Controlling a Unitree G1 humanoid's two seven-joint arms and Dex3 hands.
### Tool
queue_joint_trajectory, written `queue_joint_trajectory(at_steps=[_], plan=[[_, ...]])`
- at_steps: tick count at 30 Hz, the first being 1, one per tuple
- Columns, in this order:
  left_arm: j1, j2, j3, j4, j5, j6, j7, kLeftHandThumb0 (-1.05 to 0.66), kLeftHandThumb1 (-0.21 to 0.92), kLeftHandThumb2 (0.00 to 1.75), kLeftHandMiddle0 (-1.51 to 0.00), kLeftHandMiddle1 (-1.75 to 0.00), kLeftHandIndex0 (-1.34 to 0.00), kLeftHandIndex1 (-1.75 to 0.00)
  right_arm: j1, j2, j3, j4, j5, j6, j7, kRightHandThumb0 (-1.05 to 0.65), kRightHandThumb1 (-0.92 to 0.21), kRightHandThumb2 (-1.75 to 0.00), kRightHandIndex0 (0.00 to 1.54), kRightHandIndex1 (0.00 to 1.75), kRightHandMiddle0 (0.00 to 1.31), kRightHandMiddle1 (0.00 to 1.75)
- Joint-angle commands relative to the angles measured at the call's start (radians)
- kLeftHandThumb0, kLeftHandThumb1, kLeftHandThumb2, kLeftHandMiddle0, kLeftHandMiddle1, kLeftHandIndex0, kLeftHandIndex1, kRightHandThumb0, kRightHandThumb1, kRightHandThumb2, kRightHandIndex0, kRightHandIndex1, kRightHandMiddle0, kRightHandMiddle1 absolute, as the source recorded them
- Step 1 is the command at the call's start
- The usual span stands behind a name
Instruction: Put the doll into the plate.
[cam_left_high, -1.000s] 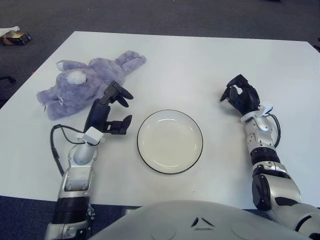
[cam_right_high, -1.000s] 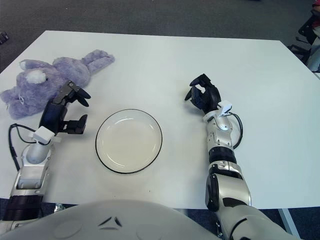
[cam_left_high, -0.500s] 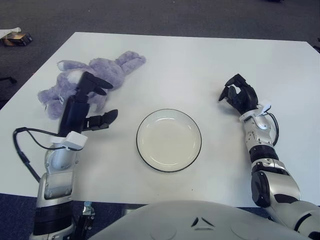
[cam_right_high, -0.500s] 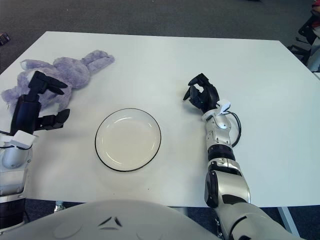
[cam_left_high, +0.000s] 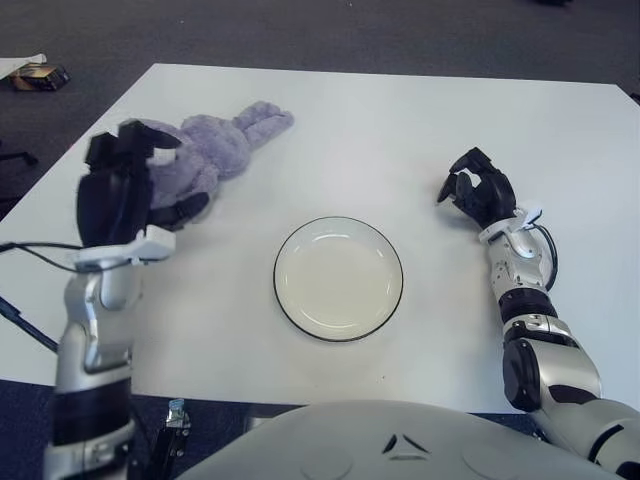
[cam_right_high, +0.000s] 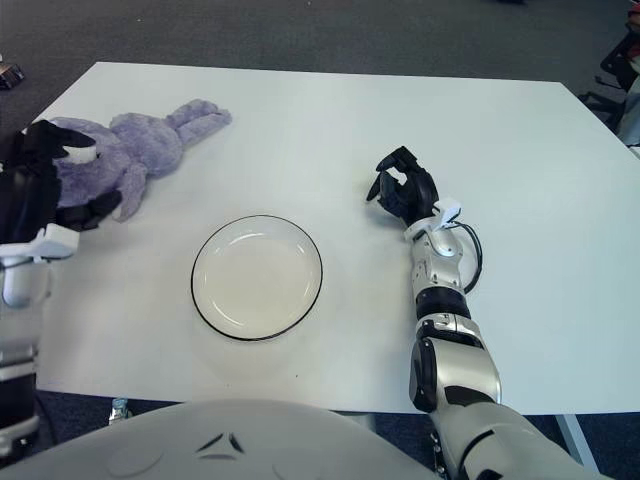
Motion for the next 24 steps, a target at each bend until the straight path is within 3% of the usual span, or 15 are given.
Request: queue_joint_trajectory(at_steps=[1, 14, 24], plan=[[-0.041, 0.087, -0.011, 0.087, 0.055, 0.0, 0.043, -0.81, 0.62, 0.88, -0.03, -1.32, -0.02, -1.47, 0.076, 0.035, -0.001, 0.095, 0.006, 0.034, -0.007, -0.39, -0.64, -0.91, 0.8, 1.58, 0.36, 1.75], [-0.09, 0.256, -0.095, 0.224, 0.206, 0.071, 0.102, -0.81, 0.58, 0.86, 0.0, -0.94, 0.0, -1.28, 0.045, 0.024, -0.013, 0.148, 0.006, 0.022, 0.001, -0.39, -0.64, -0.9, 0.8, 1.59, 0.36, 1.75], [-0.137, 0.306, -0.16, 0.292, 0.249, 0.154, 0.102, -0.88, 0.68, 0.72, 0.0, -0.66, 0.0, -1.05, 0.026, 0.016, -0.019, 0.182, 0.003, 0.014, -0.008, -0.39, -0.64, -0.9, 0.81, 1.6, 0.36, 1.75]])
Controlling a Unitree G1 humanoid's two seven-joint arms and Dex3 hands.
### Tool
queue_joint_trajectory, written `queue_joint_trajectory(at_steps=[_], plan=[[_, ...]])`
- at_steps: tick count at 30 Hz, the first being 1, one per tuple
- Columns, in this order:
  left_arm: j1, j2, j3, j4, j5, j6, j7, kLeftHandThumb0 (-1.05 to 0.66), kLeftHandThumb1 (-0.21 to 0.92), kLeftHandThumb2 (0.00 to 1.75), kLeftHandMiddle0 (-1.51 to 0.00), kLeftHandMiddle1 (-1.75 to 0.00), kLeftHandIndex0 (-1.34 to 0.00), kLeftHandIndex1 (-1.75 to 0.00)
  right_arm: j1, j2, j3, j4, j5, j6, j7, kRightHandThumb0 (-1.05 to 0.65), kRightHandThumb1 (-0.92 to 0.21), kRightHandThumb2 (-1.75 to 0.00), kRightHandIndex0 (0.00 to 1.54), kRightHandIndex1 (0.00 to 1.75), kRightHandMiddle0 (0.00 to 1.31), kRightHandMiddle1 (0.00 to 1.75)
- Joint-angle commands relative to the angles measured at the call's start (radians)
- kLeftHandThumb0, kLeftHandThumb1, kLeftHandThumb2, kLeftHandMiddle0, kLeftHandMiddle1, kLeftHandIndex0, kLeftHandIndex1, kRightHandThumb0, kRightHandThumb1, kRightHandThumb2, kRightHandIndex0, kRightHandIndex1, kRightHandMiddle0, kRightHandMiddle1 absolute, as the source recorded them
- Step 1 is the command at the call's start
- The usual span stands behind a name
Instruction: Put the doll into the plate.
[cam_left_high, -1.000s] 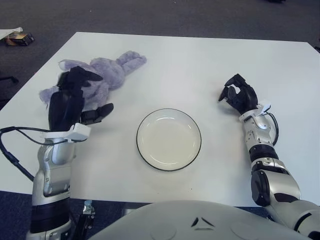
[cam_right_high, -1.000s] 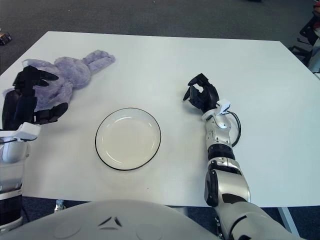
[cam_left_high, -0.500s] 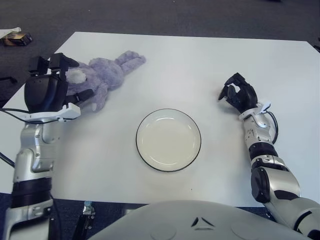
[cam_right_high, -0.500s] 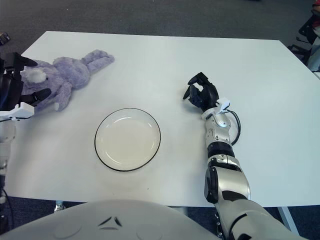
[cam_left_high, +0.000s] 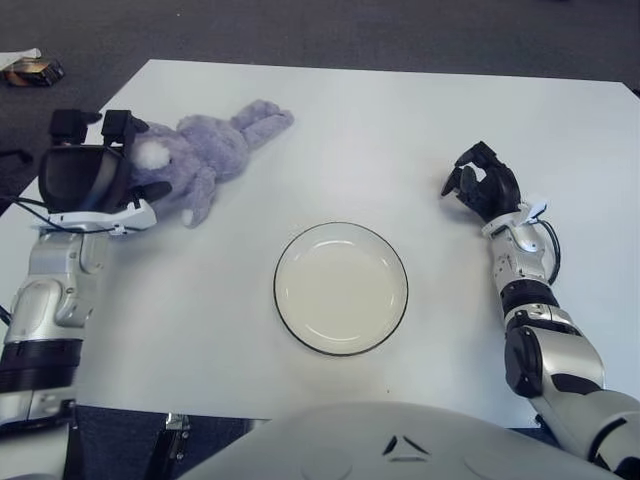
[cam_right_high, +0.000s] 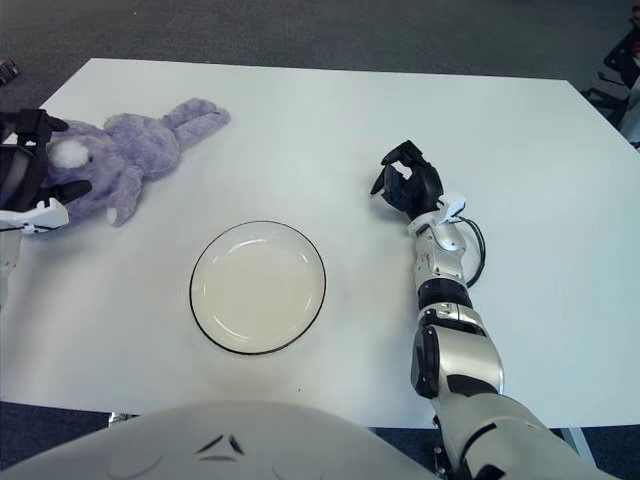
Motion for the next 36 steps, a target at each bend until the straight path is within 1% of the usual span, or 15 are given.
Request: queue_joint_trajectory(at_steps=[1, 7, 13, 15, 19, 25, 26, 27, 28, 30, 33, 36], plan=[[-0.029, 0.026, -0.026, 0.026, 0.01, 0.026, 0.009, -0.88, 0.68, 0.71, 0.0, -0.64, 0.0, -1.04, 0.087, 0.037, 0.004, 0.092, -0.001, 0.049, -0.011, -0.39, -0.64, -0.9, 0.81, 1.6, 0.36, 1.75], [-0.067, 0.042, -0.061, 0.072, 0.0, 0.048, 0.01, -0.9, 0.72, 0.66, 0.0, -0.57, 0.0, -0.97, 0.079, 0.036, 0.003, 0.105, -0.004, 0.044, -0.019, -0.39, -0.65, -0.9, 0.81, 1.61, 0.36, 1.75], [-0.101, 0.057, -0.092, 0.117, -0.015, 0.061, -0.006, -0.95, 0.83, 0.54, 0.0, -0.51, 0.0, -0.91, 0.073, 0.035, 0.001, 0.115, -0.002, 0.037, -0.017, -0.39, -0.65, -0.89, 0.81, 1.62, 0.36, 1.75], [-0.109, 0.064, -0.101, 0.131, -0.018, 0.063, -0.011, -0.97, 0.88, 0.49, 0.0, -0.47, 0.0, -0.86, 0.071, 0.034, 0.001, 0.119, -0.002, 0.034, -0.019, -0.4, -0.64, -0.91, 0.81, 1.63, 0.36, 1.75], [-0.118, 0.077, -0.116, 0.145, -0.025, 0.071, -0.03, -1.0, 0.91, 0.47, 0.0, -0.4, 0.0, -0.78, 0.07, 0.034, 0.002, 0.123, -0.004, 0.029, -0.021, -0.4, -0.64, -0.91, 0.8, 1.63, 0.37, 1.75], [-0.121, 0.094, -0.13, 0.151, -0.049, 0.075, -0.065, -1.04, 0.92, 0.52, 0.0, -0.24, 0.0, -0.56, 0.068, 0.033, 0.001, 0.128, -0.003, 0.027, -0.021, -0.4, -0.63, -0.91, 0.8, 1.63, 0.37, 1.75], [-0.113, 0.102, -0.13, 0.136, -0.06, 0.074, -0.092, -1.04, 0.92, 0.52, 0.0, -0.2, 0.0, -0.52, 0.068, 0.033, 0.001, 0.129, -0.002, 0.027, -0.019, -0.4, -0.63, -0.91, 0.8, 1.63, 0.37, 1.75], [-0.107, 0.109, -0.13, 0.125, -0.068, 0.074, -0.111, -1.05, 0.92, 0.54, 0.0, -0.13, 0.0, -0.4, 0.068, 0.033, 0.0, 0.13, -0.001, 0.027, -0.018, -0.4, -0.63, -0.91, 0.8, 1.63, 0.37, 1.75], [-0.098, 0.115, -0.128, 0.106, -0.078, 0.075, -0.136, -1.05, 0.92, 0.54, 0.0, -0.1, 0.0, -0.35, 0.067, 0.033, -0.001, 0.131, 0.001, 0.028, -0.016, -0.4, -0.63, -0.91, 0.8, 1.63, 0.37, 1.75], [-0.091, 0.124, -0.129, 0.093, -0.094, 0.073, -0.17, -1.05, 0.92, 0.56, 0.0, -0.04, 0.0, -0.19, 0.067, 0.033, -0.002, 0.132, 0.003, 0.028, -0.011, -0.4, -0.63, -0.92, 0.8, 1.63, 0.37, 1.75], [-0.087, 0.139, -0.132, 0.084, -0.123, 0.07, -0.228, -1.05, 0.92, 0.59, 0.0, -0.01, 0.0, -0.06, 0.066, 0.032, -0.004, 0.133, 0.006, 0.026, -0.004, -0.4, -0.63, -0.92, 0.8, 1.63, 0.37, 1.75], [-0.08, 0.158, -0.131, 0.059, -0.166, 0.069, -0.315, -1.05, 0.92, 0.62, 0.0, 0.0, 0.0, -0.02, 0.065, 0.032, -0.006, 0.135, 0.007, 0.024, 0.0, -0.4, -0.63, -0.92, 0.81, 1.63, 0.37, 1.75]])
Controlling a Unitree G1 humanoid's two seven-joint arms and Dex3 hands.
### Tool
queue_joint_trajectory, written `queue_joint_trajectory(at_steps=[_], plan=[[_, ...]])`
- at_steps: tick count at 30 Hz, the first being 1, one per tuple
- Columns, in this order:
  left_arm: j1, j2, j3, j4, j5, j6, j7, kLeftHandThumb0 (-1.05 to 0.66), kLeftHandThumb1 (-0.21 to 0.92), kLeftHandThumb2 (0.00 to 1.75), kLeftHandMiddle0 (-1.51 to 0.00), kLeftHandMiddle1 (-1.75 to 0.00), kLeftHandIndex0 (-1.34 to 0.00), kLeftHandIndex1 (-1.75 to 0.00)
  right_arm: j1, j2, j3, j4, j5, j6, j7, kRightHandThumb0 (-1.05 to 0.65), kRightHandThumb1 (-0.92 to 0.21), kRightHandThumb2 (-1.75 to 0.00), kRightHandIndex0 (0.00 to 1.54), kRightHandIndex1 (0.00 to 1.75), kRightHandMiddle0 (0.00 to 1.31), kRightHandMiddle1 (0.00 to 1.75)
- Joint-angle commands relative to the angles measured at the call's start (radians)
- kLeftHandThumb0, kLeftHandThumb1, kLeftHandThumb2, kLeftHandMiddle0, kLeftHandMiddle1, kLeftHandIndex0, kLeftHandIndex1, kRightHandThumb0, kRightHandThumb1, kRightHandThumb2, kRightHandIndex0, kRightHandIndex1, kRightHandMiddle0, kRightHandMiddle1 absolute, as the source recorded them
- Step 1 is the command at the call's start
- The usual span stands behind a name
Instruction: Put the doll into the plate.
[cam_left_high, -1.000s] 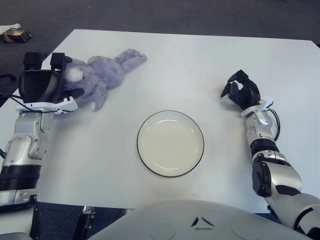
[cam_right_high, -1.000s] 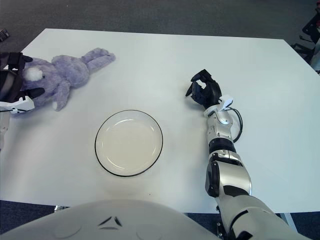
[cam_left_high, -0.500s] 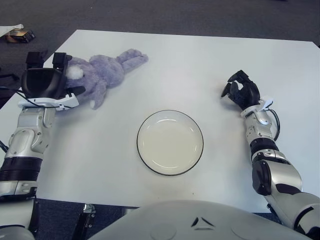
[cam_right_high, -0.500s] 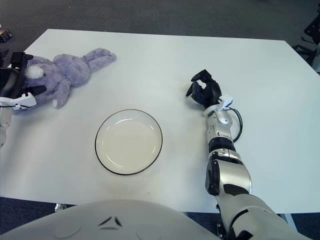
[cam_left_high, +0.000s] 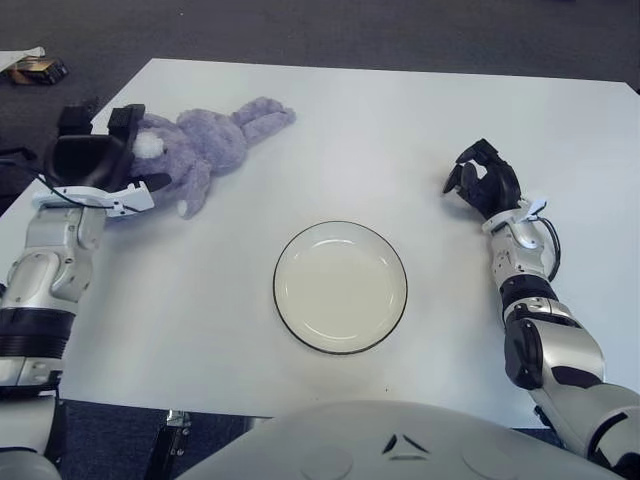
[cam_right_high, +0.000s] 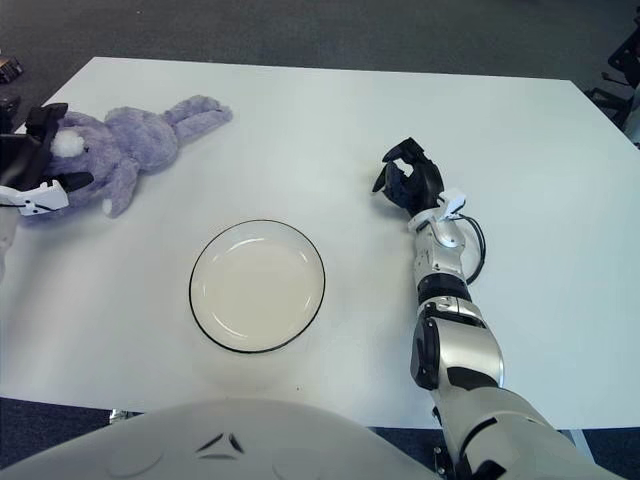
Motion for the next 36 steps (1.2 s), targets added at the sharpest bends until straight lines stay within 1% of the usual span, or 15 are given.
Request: queue_joint_trajectory(at_steps=[1, 4, 8, 10, 14, 20, 24, 28, 32, 34, 36], plan=[[0.018, 0.039, -0.006, -0.031, -0.061, -0.007, -0.113, -1.05, 0.92, 0.62, 0.0, 0.0, 0.0, -0.02, 0.091, 0.038, -0.001, 0.083, 0.007, 0.043, 0.003, -0.4, -0.63, -0.92, 0.81, 1.63, 0.37, 1.75], [0.018, 0.052, 0.001, -0.045, -0.137, -0.021, -0.206, -1.05, 0.92, 0.57, 0.0, 0.0, 0.0, 0.0, 0.091, 0.039, -0.004, 0.083, 0.008, 0.042, 0.002, -0.4, -0.63, -0.92, 0.81, 1.63, 0.37, 1.75], [0.014, 0.061, 0.008, -0.058, -0.224, -0.021, -0.3, -1.05, 0.92, 0.47, 0.0, 0.0, 0.0, 0.0, 0.09, 0.04, -0.007, 0.085, 0.009, 0.043, 0.001, -0.4, -0.63, -0.92, 0.81, 1.63, 0.37, 1.75], [0.014, 0.065, 0.008, -0.063, -0.243, -0.019, -0.32, -1.05, 0.92, 0.44, 0.0, 0.0, 0.0, 0.0, 0.089, 0.04, -0.007, 0.085, 0.009, 0.043, 0.001, -0.4, -0.63, -0.91, 0.81, 1.63, 0.37, 1.75], [0.001, 0.092, -0.003, -0.075, -0.298, -0.014, -0.43, -1.05, 0.92, 0.38, 0.0, 0.0, 0.0, 0.0, 0.091, 0.038, -0.009, 0.082, 0.011, 0.045, 0.007, -0.39, -0.64, -0.91, 0.81, 1.64, 0.37, 1.75], [-0.014, 0.114, -0.02, -0.071, -0.32, -0.029, -0.488, -1.05, 0.92, 0.35, 0.0, 0.0, 0.0, 0.0, 0.093, 0.038, -0.005, 0.077, 0.003, 0.046, -0.007, -0.4, -0.63, -0.92, 0.8, 1.65, 0.37, 1.75], [-0.017, 0.116, -0.027, -0.071, -0.312, -0.041, -0.489, -1.05, 0.92, 0.36, 0.0, 0.0, 0.0, 0.0, 0.093, 0.039, -0.005, 0.076, 0.005, 0.049, -0.007, -0.4, -0.62, -0.93, 0.8, 1.65, 0.38, 1.75], [-0.024, 0.112, -0.042, -0.043, -0.292, -0.074, -0.453, -1.05, 0.92, 0.36, -0.01, 0.0, 0.0, 0.0, 0.092, 0.04, -0.009, 0.077, 0.013, 0.052, 0.003, -0.4, -0.62, -0.93, 0.79, 1.64, 0.38, 1.75], [-0.113, 0.082, -0.119, 0.212, -0.215, -0.191, -0.285, -1.05, 0.91, 0.36, -0.01, -0.01, 0.0, 0.0, 0.091, 0.042, -0.013, 0.078, 0.016, 0.057, 0.005, -0.4, -0.62, -0.94, 0.78, 1.63, 0.38, 1.75], [-0.129, 0.08, -0.133, 0.249, -0.198, -0.217, -0.238, -1.04, 0.9, 0.35, -0.01, -0.01, 0.0, 0.0, 0.091, 0.042, -0.014, 0.077, 0.016, 0.06, 0.004, -0.4, -0.61, -0.94, 0.78, 1.63, 0.38, 1.75], [-0.134, 0.081, -0.14, 0.255, -0.186, -0.233, -0.2, -1.03, 0.9, 0.35, -0.02, -0.01, 0.0, 0.0, 0.09, 0.042, -0.016, 0.076, 0.017, 0.063, 0.005, -0.4, -0.61, -0.95, 0.78, 1.63, 0.38, 1.75]])
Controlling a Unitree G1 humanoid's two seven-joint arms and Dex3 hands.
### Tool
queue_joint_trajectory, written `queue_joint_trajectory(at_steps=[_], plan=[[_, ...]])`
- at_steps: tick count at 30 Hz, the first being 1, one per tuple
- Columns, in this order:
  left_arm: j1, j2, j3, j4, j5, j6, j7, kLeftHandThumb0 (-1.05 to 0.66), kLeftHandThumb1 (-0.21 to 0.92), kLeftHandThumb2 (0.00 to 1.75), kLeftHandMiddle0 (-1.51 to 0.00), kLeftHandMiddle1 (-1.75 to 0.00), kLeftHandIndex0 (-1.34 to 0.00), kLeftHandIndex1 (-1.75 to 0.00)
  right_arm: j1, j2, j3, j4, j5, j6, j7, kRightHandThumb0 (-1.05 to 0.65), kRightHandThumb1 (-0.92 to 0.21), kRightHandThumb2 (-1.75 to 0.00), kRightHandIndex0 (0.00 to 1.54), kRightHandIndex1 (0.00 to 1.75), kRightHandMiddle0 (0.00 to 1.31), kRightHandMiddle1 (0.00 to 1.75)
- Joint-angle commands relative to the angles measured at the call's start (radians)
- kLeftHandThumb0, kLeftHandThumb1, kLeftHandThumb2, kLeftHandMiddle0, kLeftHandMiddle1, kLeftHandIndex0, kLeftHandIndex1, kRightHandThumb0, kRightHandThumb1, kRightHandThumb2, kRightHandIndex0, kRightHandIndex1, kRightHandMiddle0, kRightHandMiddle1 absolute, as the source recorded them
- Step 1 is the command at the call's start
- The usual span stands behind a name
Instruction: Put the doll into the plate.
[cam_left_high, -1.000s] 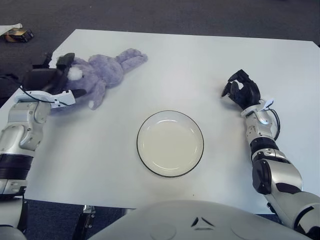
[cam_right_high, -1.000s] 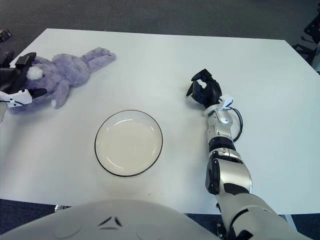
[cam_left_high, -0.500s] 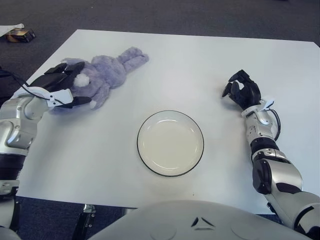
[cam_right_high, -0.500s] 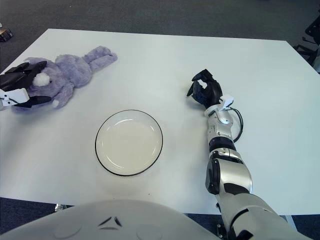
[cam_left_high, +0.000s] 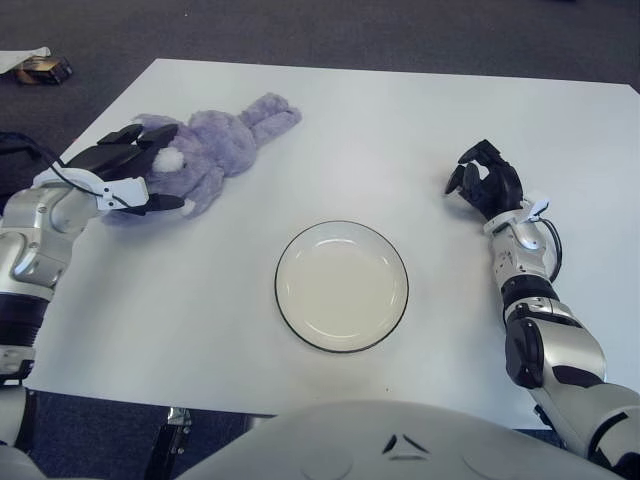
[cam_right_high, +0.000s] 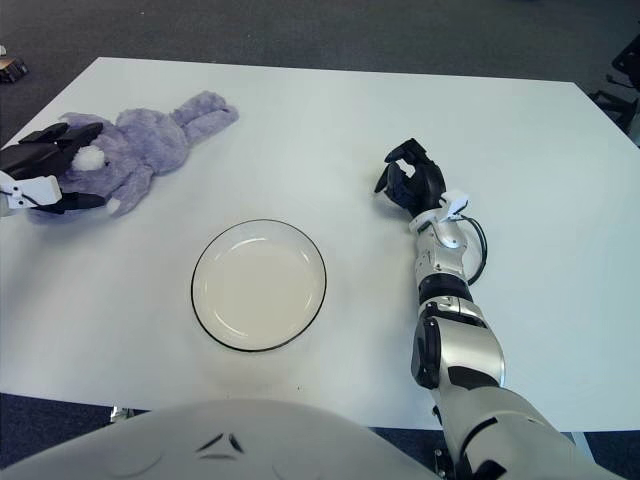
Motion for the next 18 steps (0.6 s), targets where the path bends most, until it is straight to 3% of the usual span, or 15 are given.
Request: queue_joint_trajectory(at_steps=[1, 2, 4, 11, 12, 13, 14, 16, 18], plan=[[-0.023, -0.014, -0.044, 0.084, 0.052, -0.051, 0.098, -1.02, 0.89, 0.35, -0.03, -0.02, 0.0, 0.0, 0.093, 0.045, -0.002, 0.068, 0.015, 0.059, 0.001, -0.4, -0.61, -0.95, 0.78, 1.63, 0.39, 1.75], [-0.029, -0.016, -0.05, 0.101, 0.071, -0.065, 0.147, -1.01, 0.89, 0.35, -0.04, -0.02, -0.01, 0.0, 0.094, 0.047, -0.003, 0.066, 0.016, 0.056, 0.002, -0.4, -0.61, -0.95, 0.78, 1.63, 0.39, 1.75], [-0.039, -0.017, -0.06, 0.127, 0.094, -0.084, 0.208, -0.98, 0.83, 0.4, -0.02, -0.27, 0.0, -0.15, 0.094, 0.049, -0.005, 0.064, 0.017, 0.054, 0.003, -0.4, -0.61, -0.95, 0.79, 1.62, 0.38, 1.75], [-0.079, -0.037, -0.102, 0.218, 0.153, -0.116, 0.378, -0.89, 0.7, 0.52, 0.0, -0.74, 0.0, -0.49, 0.095, 0.05, -0.008, 0.061, 0.02, 0.05, 0.012, -0.4, -0.62, -0.93, 0.79, 1.6, 0.37, 1.75], [-0.09, -0.05, -0.11, 0.239, 0.168, -0.11, 0.422, -0.87, 0.66, 0.56, 0.0, -0.87, 0.0, -0.56, 0.095, 0.051, -0.008, 0.06, 0.02, 0.052, 0.011, -0.4, -0.62, -0.93, 0.79, 1.6, 0.37, 1.75], [-0.099, -0.059, -0.118, 0.256, 0.179, -0.106, 0.453, -0.83, 0.59, 0.64, 0.0, -1.08, 0.0, -0.7, 0.094, 0.051, -0.008, 0.059, 0.02, 0.054, 0.011, -0.4, -0.62, -0.93, 0.79, 1.6, 0.37, 1.75], [-0.124, -0.078, -0.135, 0.307, 0.194, -0.104, 0.496, -0.82, 0.57, 0.67, 0.0, -1.15, 0.0, -0.75, 0.094, 0.052, -0.009, 0.058, 0.021, 0.055, 0.011, -0.4, -0.62, -0.93, 0.79, 1.6, 0.38, 1.75], [-0.166, -0.107, -0.162, 0.394, 0.212, -0.109, 0.558, -0.74, 0.45, 0.82, -0.03, -1.5, 0.0, -1.07, 0.094, 0.052, -0.01, 0.059, 0.022, 0.054, 0.012, -0.4, -0.62, -0.93, 0.8, 1.6, 0.38, 1.75], [-0.194, -0.123, -0.183, 0.455, 0.22, -0.116, 0.602, -0.68, 0.39, 0.92, -0.09, -1.62, 0.0, -1.31, 0.095, 0.052, -0.011, 0.059, 0.022, 0.054, 0.012, -0.4, -0.62, -0.93, 0.8, 1.6, 0.38, 1.75]])
